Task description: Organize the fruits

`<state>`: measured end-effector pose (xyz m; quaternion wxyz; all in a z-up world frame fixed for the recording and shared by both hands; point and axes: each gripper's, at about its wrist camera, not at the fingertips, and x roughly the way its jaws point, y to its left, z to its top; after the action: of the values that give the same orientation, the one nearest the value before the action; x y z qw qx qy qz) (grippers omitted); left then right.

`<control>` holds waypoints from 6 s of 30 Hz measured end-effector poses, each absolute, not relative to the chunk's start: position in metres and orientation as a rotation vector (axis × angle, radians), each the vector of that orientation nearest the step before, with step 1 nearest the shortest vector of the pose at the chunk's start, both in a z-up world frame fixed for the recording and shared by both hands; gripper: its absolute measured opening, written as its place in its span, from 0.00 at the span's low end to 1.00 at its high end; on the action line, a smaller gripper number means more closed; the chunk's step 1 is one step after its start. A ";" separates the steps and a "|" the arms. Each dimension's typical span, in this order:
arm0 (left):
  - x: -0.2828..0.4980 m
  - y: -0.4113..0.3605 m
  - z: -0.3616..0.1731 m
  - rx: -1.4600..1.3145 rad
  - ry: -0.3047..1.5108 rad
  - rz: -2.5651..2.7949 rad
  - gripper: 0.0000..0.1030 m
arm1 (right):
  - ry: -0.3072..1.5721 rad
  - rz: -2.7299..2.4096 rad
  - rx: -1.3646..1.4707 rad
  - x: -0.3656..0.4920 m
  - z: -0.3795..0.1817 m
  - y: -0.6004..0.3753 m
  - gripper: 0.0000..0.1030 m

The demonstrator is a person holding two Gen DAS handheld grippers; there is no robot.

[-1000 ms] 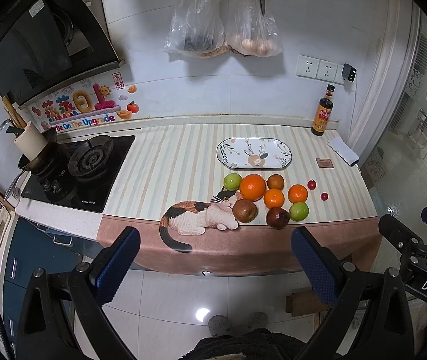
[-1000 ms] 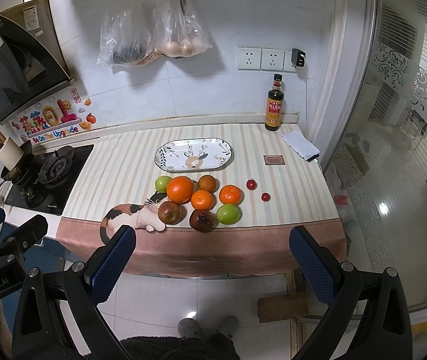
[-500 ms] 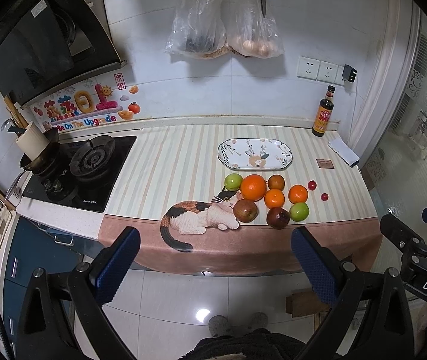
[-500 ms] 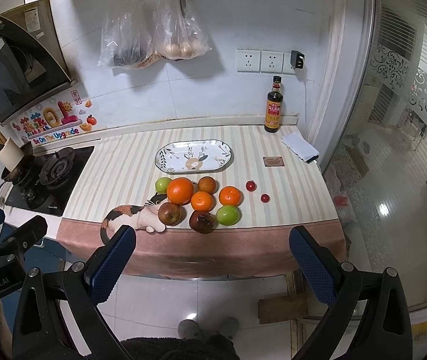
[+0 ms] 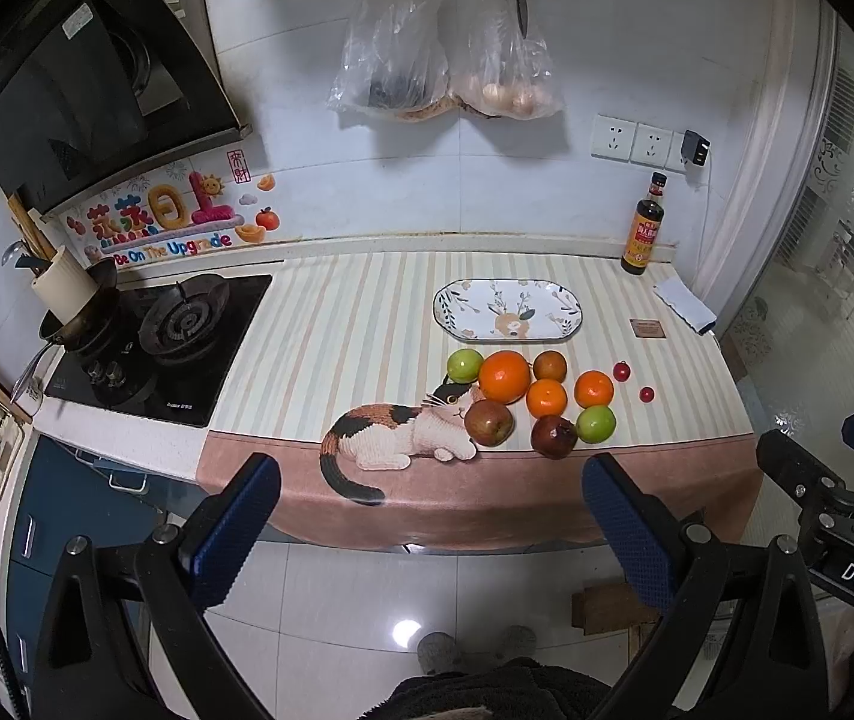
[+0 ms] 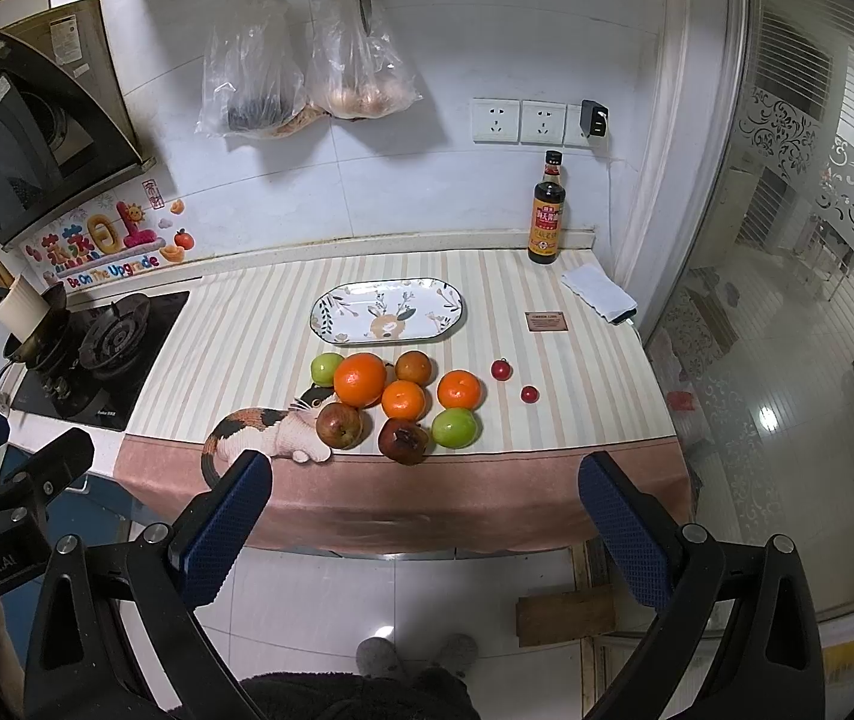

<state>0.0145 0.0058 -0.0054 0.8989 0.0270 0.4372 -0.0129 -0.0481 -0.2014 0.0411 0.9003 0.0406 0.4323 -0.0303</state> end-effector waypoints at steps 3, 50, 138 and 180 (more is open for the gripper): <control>0.014 0.006 -0.005 0.056 0.905 -0.027 1.00 | 0.895 -0.062 0.086 -0.048 0.041 -0.201 1.00; 0.347 -0.139 -0.297 0.682 1.511 -0.349 0.89 | 1.440 0.007 0.699 0.218 -0.329 -0.334 0.98; 0.480 -0.054 -0.260 -0.173 1.498 -0.124 0.72 | 1.423 0.173 0.261 0.437 -0.298 -0.264 0.62; 0.477 -0.069 -0.244 -0.056 1.490 -0.072 0.89 | 1.481 0.123 0.124 0.465 -0.288 -0.258 0.91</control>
<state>0.4766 -0.0685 -0.2444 0.7343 -0.0253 0.6776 -0.0329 0.4653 -0.2583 -0.2883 0.7346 0.0564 0.6738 0.0560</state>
